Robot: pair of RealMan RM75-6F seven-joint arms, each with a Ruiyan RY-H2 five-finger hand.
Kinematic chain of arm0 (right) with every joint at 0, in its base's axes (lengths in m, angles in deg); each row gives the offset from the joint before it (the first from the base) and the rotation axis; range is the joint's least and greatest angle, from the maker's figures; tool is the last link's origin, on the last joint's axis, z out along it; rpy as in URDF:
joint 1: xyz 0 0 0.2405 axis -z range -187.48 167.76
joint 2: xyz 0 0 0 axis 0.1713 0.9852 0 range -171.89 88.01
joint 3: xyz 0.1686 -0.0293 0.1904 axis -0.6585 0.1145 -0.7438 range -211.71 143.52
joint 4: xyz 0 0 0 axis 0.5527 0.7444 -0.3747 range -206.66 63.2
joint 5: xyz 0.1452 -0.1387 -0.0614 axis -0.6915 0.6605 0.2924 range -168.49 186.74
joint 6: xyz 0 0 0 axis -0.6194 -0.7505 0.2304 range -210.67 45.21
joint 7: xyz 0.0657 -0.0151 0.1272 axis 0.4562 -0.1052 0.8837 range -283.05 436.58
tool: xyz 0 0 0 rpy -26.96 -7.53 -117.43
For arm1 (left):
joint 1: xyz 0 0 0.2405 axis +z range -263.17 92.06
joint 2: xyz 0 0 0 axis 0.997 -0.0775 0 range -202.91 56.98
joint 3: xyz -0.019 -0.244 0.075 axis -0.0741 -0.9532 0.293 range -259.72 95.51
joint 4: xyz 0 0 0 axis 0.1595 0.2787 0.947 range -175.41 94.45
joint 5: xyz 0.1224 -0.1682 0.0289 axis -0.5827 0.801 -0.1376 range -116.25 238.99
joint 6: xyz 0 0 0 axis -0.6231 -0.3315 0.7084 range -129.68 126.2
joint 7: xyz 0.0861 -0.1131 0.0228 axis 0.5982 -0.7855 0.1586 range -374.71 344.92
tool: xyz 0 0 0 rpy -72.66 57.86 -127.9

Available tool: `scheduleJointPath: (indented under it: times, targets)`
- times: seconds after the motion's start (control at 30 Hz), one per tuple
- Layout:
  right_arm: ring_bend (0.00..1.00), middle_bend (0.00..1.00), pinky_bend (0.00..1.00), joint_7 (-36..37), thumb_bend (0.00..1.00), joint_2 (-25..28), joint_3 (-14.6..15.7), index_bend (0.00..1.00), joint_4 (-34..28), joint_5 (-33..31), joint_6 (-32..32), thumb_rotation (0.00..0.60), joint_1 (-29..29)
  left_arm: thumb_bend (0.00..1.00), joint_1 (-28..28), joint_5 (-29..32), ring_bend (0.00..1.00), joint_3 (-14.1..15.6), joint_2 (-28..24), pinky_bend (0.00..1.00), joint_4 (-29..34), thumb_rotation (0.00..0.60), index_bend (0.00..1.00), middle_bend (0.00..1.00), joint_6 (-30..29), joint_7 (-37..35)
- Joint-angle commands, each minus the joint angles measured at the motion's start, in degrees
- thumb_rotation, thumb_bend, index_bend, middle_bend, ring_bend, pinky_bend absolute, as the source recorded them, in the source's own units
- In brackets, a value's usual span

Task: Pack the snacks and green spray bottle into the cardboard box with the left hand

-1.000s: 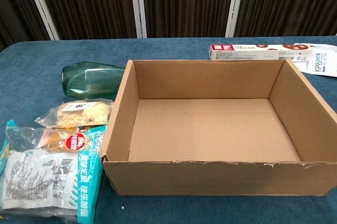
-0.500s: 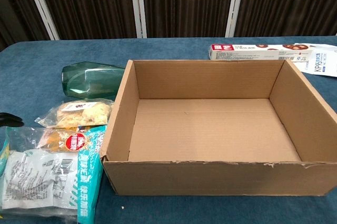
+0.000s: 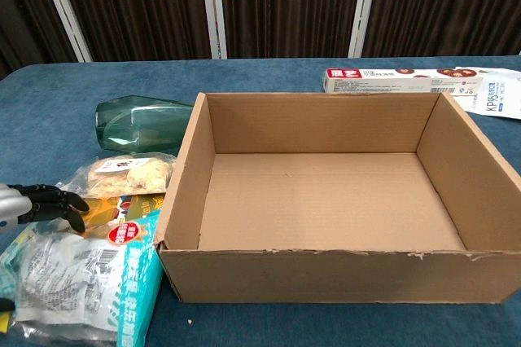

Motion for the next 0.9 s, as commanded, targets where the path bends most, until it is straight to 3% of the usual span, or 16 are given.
scheduleJointPath:
  times: [0.03,0.13,0.3,0.6,0.73,0.9]
  targets:
    - [0.00,0.00,0.00,0.29,0.00,0.44,0.24,0.00,-0.19,-0.12,0.73,0.600,-0.25,0.46,1.80,-5.14,0.51,-0.94,6.50,0.56,-7.01,0.600,0.76,0.56,-9.04,2.56]
    - [0.00,0.00,0.00,0.41,0.00,0.60,0.28,0.00,-0.22,-0.20,0.86,0.600,-0.26,0.56,2.45,-7.44,0.58,-0.56,8.51,0.62,-10.05,0.600,0.85,0.64,-12.63,0.08]
    - [0.00,0.00,0.00,0.08,0.00,0.53,0.44,0.00,-0.39,-0.33,1.05,0.600,-0.24,0.59,3.96,-10.72,0.60,-0.15,7.51,0.63,-10.83,0.600,0.87,0.65,-19.86,-5.75]
    - [0.00,0.00,0.00,-0.78,0.00,0.73,0.63,0.00,-1.30,-0.65,1.61,0.600,-0.36,0.59,6.83,-16.95,0.60,4.32,-8.56,0.63,1.61,0.600,0.87,0.65,-32.02,-23.14]
    - [0.00,0.00,0.00,-0.52,0.00,0.93,0.71,0.00,-1.54,-0.43,1.61,0.600,-0.40,0.59,5.72,-18.44,0.60,2.20,-9.95,0.63,5.39,0.600,0.87,0.65,-34.19,-23.89]
    - [0.00,0.00,0.00,1.13,0.00,1.50,0.77,0.00,-1.59,0.52,0.79,0.600,-0.23,0.59,0.56,-16.91,0.60,-4.25,-3.54,0.63,9.05,0.600,0.87,0.67,-29.73,-20.23]
